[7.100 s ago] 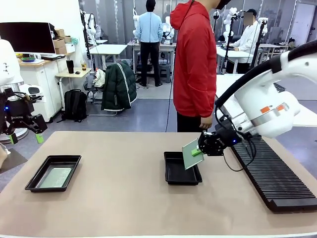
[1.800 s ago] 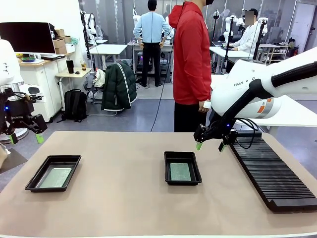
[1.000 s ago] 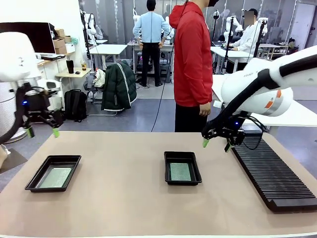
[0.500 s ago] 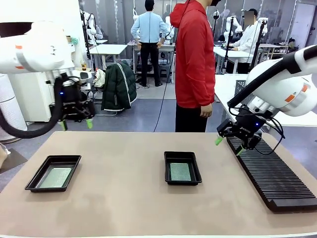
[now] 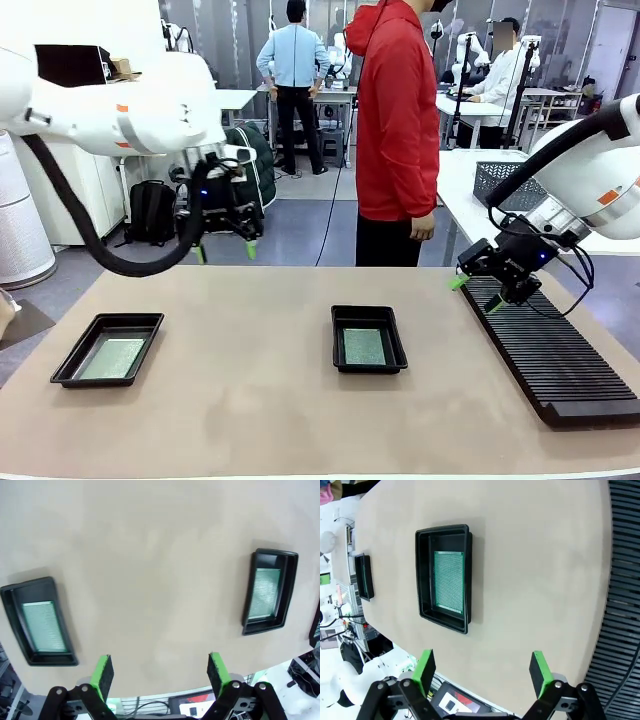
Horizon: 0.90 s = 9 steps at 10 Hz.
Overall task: Inspect and transfer BCBs to ESD trays.
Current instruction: Pick up the ESD tray and place it on the left side of the table.
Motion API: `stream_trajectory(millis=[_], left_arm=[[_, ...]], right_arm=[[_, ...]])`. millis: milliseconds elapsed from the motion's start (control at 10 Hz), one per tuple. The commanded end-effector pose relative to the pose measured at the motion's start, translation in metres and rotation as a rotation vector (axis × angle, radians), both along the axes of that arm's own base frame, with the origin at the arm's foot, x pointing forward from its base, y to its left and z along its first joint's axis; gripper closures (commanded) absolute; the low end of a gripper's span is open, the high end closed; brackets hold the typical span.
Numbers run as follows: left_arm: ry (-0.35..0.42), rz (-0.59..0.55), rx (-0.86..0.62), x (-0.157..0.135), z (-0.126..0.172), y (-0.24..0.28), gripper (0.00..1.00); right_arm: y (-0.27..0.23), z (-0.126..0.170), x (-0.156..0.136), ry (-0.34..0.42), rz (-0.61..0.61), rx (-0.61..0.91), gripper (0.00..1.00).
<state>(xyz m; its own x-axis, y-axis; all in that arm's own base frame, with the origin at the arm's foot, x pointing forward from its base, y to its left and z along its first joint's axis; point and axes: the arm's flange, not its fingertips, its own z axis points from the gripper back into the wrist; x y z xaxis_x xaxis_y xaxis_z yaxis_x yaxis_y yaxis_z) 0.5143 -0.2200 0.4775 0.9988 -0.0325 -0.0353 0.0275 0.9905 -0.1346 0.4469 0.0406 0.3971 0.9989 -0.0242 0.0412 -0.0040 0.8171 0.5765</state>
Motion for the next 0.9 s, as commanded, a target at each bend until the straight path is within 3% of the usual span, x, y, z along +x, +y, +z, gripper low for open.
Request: stream_trajectory(millis=[0,800], left_arm=[[-0.021,0.024,0.019,0.000,-0.014,-0.023,0.00],[-0.029,0.028,0.070,0.020,-0.078,-0.152,0.00]], right_arm=[[0.005,0.004,-0.002,0.008,-0.013,-0.026,0.00],[0.005,0.004,-0.002,0.008,-0.013,-0.026,0.00]])
